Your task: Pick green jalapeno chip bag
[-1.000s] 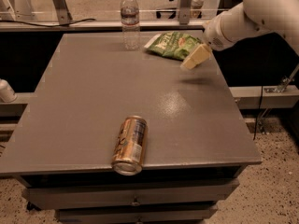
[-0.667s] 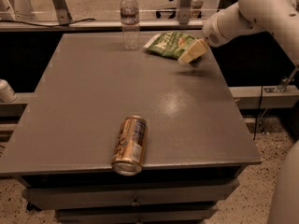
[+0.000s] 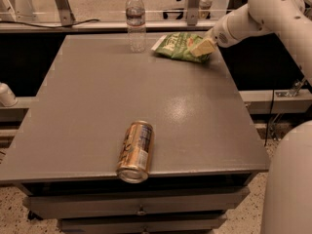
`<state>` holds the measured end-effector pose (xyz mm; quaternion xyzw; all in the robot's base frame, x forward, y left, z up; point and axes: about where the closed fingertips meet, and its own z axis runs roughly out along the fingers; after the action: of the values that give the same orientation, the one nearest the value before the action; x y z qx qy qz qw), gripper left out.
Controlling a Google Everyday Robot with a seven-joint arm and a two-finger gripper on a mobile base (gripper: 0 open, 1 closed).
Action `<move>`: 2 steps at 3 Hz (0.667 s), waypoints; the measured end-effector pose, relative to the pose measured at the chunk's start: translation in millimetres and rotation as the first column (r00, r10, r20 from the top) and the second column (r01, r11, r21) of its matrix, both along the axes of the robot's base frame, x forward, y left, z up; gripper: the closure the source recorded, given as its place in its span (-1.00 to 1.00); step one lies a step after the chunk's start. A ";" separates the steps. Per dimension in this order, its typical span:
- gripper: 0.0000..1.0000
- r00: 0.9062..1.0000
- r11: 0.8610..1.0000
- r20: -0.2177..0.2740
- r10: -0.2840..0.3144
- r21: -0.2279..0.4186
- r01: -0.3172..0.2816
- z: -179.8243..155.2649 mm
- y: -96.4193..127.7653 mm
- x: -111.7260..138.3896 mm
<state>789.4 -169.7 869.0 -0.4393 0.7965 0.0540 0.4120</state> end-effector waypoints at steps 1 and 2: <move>0.27 1.000 1.000 0.009 -0.018 0.017 0.018 8.3 -6.7 3.6; 0.71 0.999 0.998 0.017 -0.035 0.059 0.034 23.9 -17.5 -3.3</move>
Offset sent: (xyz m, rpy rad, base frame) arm -0.0148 -0.0397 0.0524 0.1170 -0.0384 -0.0666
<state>786.1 -187.1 892.9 -0.4135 0.7984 0.0664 0.4326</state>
